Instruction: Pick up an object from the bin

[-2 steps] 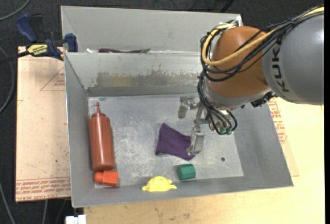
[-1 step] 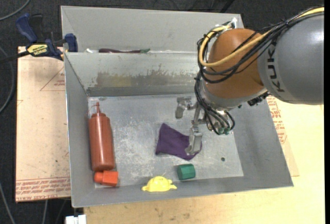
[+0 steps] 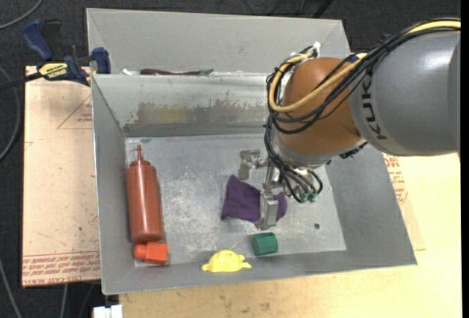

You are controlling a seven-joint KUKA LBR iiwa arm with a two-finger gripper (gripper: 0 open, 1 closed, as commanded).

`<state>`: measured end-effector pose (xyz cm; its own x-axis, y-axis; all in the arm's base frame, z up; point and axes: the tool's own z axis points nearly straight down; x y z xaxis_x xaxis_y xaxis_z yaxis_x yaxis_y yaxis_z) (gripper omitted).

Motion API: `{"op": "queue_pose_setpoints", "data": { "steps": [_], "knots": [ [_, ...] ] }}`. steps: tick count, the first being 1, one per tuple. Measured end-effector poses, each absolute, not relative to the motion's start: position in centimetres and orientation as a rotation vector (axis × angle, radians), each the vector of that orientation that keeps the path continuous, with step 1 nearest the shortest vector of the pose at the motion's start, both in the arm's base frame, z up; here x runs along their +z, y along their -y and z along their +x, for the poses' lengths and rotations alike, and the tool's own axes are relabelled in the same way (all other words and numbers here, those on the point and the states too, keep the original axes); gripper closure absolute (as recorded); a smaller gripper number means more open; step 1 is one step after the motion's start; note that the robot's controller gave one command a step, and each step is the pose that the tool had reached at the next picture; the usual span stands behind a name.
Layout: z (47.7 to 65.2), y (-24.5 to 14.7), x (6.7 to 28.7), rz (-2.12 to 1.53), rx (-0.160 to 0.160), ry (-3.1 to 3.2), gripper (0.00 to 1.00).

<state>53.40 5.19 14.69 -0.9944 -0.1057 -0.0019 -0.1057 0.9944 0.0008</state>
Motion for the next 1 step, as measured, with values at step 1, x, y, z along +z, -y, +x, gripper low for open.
{"op": "queue_pose_setpoints", "data": {
  "steps": [1],
  "knots": [
    [54.03,-5.63,12.5,0.129,0.004,-3.138,0.0]
  ]
}}
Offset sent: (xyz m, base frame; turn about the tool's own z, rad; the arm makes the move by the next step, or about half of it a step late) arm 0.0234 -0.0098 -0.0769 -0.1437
